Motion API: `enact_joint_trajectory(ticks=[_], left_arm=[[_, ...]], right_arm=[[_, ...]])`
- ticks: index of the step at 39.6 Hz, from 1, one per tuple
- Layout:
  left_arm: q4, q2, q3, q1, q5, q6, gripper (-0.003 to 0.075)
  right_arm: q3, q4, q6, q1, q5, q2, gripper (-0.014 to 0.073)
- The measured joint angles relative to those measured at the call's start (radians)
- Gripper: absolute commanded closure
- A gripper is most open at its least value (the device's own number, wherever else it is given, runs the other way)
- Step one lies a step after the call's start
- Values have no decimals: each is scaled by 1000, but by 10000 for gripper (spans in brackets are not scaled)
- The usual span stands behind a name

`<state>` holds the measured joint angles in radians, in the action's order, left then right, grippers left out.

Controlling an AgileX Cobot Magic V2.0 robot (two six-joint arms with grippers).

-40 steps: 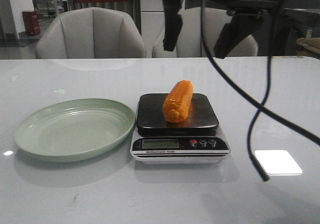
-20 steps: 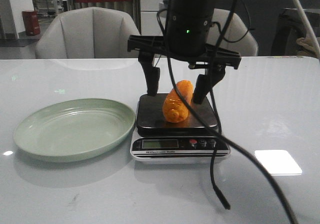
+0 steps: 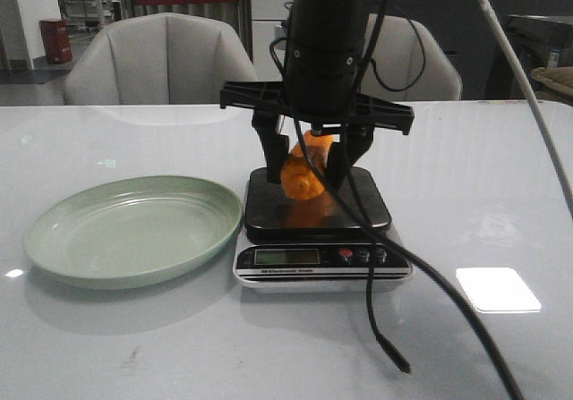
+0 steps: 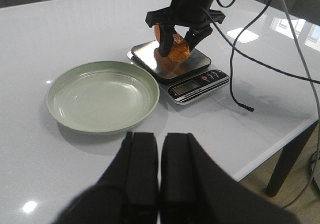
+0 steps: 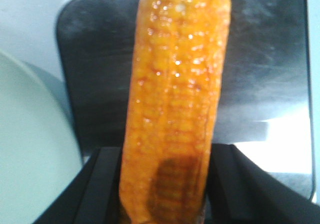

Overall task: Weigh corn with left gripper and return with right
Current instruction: 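Carry the corn with the right gripper back onto the green plate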

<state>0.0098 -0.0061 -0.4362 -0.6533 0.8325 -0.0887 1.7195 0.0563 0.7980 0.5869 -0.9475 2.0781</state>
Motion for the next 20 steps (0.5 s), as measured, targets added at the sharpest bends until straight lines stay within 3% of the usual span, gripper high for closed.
enact_joint_trajectory(ticks=[9,20], left_arm=[[0,0,0,0,0,0,607],[0,0,0,0,0,0,607]], right_arm=[[45,4,-4,107,25,0,407],[45,2,-8,250,244,27,402]])
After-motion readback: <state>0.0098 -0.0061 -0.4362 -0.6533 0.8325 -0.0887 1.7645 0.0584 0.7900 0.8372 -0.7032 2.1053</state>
